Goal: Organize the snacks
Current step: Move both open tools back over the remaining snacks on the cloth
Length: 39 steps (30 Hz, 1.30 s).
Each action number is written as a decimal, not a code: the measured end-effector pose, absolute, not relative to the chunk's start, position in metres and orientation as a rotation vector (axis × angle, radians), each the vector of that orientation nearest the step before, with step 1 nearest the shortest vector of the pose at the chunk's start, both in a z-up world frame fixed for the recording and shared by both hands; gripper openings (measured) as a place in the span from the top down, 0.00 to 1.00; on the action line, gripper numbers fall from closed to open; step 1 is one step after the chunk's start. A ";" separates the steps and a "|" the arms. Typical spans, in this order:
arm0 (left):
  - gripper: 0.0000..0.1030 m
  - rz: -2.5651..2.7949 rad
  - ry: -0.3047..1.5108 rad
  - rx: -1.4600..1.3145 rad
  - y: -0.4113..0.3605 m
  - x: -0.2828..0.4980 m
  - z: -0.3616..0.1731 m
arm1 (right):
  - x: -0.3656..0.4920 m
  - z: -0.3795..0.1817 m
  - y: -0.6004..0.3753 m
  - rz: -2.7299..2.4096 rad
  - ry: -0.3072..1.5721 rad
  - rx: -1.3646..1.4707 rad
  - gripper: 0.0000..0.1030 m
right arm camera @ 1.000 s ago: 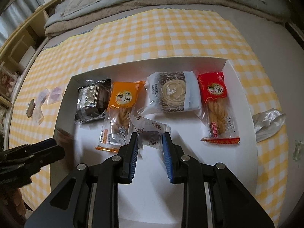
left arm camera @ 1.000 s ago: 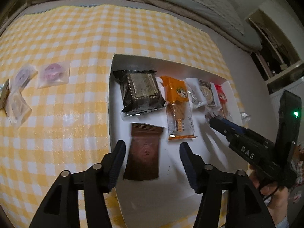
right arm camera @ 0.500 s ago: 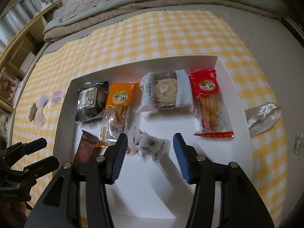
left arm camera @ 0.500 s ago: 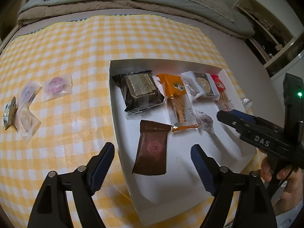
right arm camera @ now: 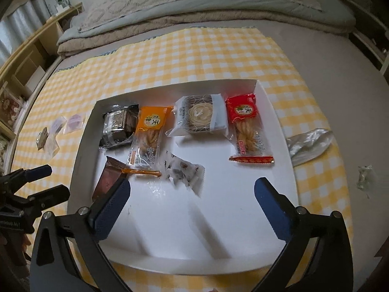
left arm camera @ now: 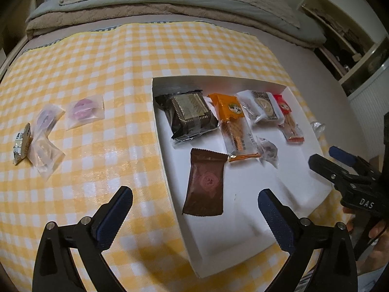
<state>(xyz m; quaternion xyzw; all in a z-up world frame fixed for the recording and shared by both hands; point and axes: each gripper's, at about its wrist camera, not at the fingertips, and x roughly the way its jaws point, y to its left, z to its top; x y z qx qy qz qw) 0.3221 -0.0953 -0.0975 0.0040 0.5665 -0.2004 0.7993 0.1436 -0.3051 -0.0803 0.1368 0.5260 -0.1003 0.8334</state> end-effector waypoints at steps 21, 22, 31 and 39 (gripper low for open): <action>0.00 -0.405 1.011 0.017 -0.037 0.292 -0.017 | 0.117 -0.009 -0.270 -0.209 0.897 0.235 0.00; 0.00 -0.401 0.992 0.018 -0.032 0.289 -0.011 | 0.117 -0.006 -0.267 -0.207 0.888 0.230 0.00; 0.00 -0.359 0.876 0.005 0.023 0.267 0.031 | 0.130 0.021 -0.237 -0.150 0.799 0.190 0.00; 0.00 -0.276 0.815 -0.007 0.082 0.250 0.050 | 0.152 0.033 -0.202 -0.070 0.761 0.191 0.00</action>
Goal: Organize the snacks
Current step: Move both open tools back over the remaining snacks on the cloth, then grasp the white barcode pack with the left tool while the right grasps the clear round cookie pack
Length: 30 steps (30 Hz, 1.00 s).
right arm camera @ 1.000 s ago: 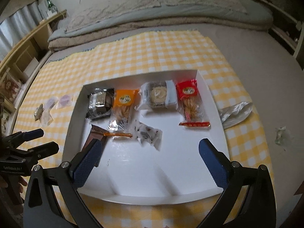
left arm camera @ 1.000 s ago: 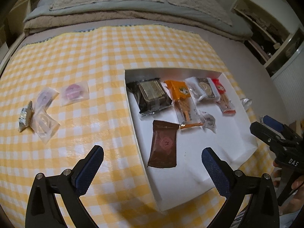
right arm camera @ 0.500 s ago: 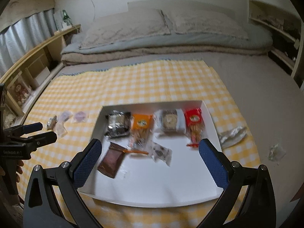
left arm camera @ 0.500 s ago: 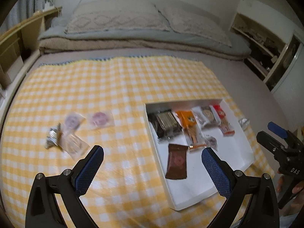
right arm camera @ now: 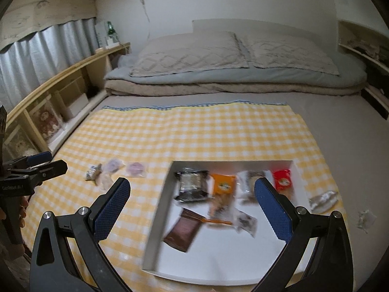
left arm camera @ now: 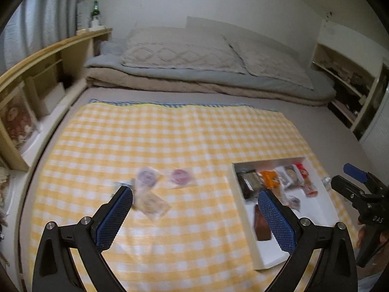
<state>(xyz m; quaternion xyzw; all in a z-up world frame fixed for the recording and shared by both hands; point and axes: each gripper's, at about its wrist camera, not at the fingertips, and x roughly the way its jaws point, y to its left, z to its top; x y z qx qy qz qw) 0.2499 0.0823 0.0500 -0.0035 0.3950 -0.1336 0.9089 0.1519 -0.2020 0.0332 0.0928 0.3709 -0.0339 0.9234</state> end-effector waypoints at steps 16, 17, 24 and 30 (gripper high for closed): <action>0.00 -0.268 0.820 0.013 0.158 0.281 0.039 | 0.219 0.019 -0.119 0.060 0.735 0.159 0.00; 0.00 -0.283 0.839 0.000 0.162 0.288 0.033 | 0.224 0.015 -0.115 0.075 0.735 0.160 0.00; 0.06 -0.360 0.998 -0.074 0.179 0.350 -0.018 | 0.260 -0.030 -0.062 0.206 0.755 0.054 0.00; 0.06 -0.343 1.090 -0.106 0.193 0.399 -0.062 | 0.283 -0.080 -0.022 0.338 0.823 -0.012 0.00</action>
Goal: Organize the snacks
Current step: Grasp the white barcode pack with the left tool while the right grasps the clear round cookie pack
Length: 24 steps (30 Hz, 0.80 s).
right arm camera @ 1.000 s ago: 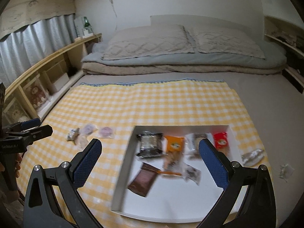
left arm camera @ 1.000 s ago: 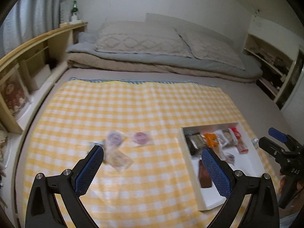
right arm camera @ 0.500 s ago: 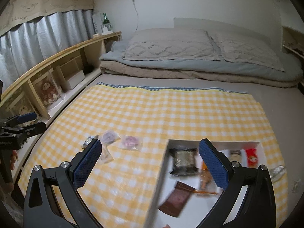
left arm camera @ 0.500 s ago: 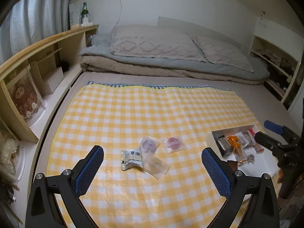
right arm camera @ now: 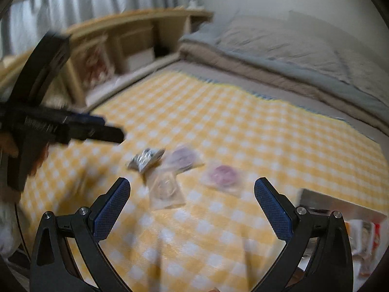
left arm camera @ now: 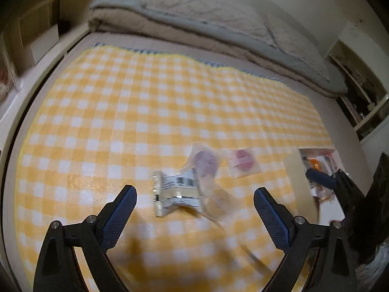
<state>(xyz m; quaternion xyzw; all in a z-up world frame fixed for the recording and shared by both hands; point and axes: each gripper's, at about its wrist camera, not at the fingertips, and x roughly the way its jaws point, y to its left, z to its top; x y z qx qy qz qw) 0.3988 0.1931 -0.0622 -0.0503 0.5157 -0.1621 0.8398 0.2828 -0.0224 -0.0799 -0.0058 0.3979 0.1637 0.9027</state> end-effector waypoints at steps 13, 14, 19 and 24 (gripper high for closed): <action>0.08 -0.546 0.987 -0.219 0.222 0.448 -0.101 | 0.322 -0.157 0.036 0.564 0.964 -0.081 0.20; 0.08 -0.562 0.996 -0.239 0.225 0.451 -0.109 | 0.325 -0.160 0.040 0.567 0.973 -0.079 0.22; 0.08 -0.623 1.027 -0.301 0.225 0.475 -0.147 | 0.339 -0.178 0.053 0.552 1.015 -0.142 0.29; 0.08 -0.679 1.061 -0.345 0.220 0.494 -0.171 | 0.335 -0.177 0.042 0.535 1.029 -0.108 0.50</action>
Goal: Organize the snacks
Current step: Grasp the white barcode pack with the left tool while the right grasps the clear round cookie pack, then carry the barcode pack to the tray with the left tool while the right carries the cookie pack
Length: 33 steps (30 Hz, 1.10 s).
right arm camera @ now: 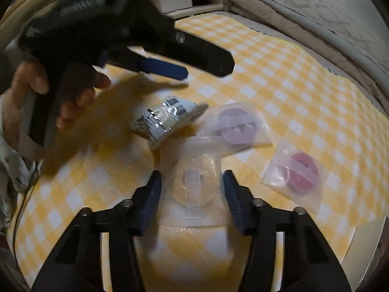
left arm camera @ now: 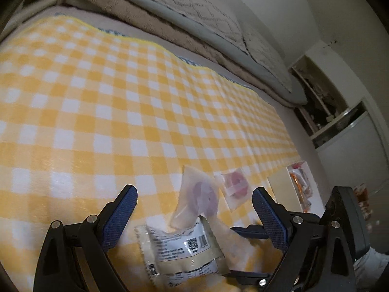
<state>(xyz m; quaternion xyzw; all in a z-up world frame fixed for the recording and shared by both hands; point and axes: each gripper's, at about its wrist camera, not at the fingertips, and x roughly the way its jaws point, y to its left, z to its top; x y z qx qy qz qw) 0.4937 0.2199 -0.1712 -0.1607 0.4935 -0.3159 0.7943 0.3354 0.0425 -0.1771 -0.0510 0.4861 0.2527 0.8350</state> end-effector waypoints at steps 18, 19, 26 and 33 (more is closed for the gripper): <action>0.19 -0.667 1.125 -0.145 0.201 0.450 -0.169 | 0.308 -0.168 -0.022 0.362 1.130 0.042 0.51; 0.21 -0.639 1.130 -0.141 0.201 0.449 -0.168 | 0.305 -0.166 -0.024 0.348 1.132 0.057 0.51; 0.35 -0.384 1.110 -0.077 0.178 0.448 -0.164 | 0.294 -0.160 -0.036 0.263 1.119 0.113 0.52; 0.60 -0.263 1.093 0.016 0.152 0.443 -0.163 | 0.297 -0.152 -0.036 0.226 1.103 0.116 0.52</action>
